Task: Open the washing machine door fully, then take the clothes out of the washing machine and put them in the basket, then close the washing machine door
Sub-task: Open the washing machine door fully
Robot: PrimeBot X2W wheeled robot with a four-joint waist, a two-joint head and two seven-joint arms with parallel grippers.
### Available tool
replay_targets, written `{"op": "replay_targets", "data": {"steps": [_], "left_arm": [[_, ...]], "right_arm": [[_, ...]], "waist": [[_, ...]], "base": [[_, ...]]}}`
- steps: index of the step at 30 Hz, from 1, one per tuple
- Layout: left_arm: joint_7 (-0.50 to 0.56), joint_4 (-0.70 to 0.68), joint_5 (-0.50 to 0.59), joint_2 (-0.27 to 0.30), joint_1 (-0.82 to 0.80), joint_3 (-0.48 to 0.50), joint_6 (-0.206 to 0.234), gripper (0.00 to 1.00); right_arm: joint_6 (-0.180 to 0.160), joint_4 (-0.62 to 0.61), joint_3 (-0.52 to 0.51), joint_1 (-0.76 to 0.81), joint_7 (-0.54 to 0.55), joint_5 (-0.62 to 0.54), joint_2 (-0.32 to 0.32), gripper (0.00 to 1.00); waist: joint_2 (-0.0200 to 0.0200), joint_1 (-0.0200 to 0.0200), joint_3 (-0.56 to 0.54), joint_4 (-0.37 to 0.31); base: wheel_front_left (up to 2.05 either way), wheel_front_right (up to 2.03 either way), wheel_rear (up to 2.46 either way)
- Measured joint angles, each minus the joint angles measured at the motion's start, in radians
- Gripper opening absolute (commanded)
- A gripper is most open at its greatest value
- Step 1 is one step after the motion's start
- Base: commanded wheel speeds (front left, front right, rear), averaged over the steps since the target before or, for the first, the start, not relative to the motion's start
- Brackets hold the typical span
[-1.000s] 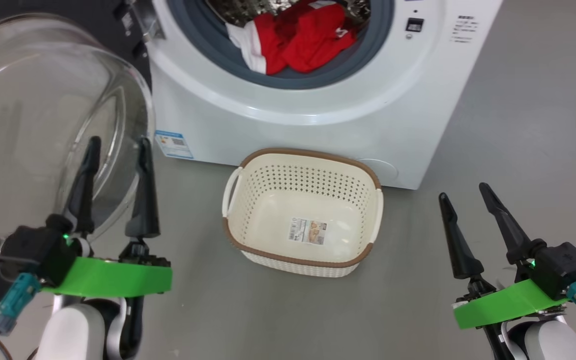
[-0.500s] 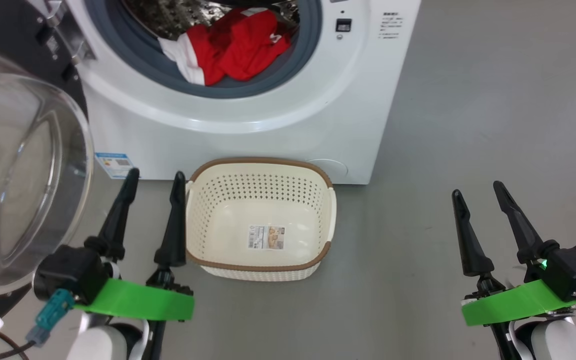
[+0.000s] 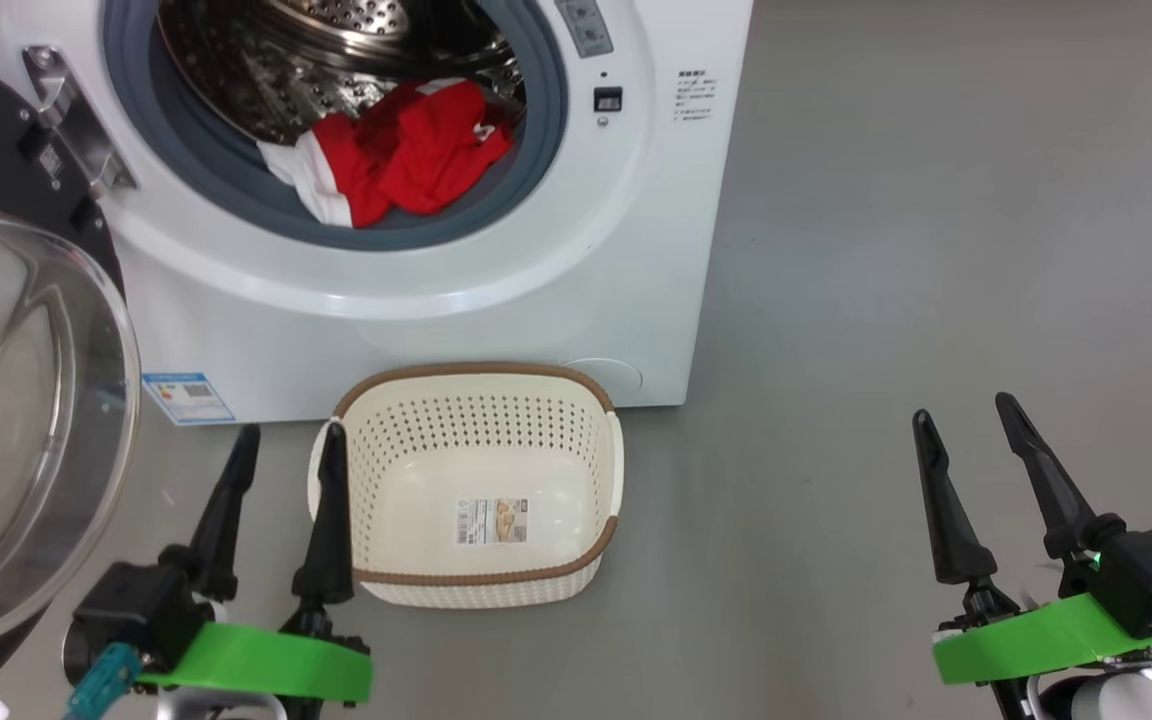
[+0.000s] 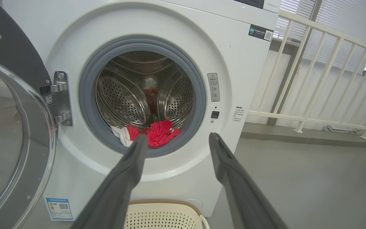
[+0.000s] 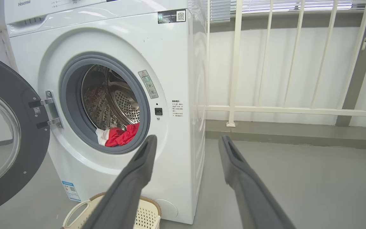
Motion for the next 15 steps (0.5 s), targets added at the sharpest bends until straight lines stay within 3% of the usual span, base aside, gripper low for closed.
{"op": "replay_targets", "data": {"steps": [15], "left_arm": [[-0.002,-0.020,-0.023,0.025,0.182,0.007,0.020,1.00]], "right_arm": [[0.000,-0.050,-0.016,0.119,-0.001,-0.009,0.009,1.00]], "waist": [[0.0000,0.0000,-0.095,-0.054]], "base": [[0.00,0.00,0.00]]}}
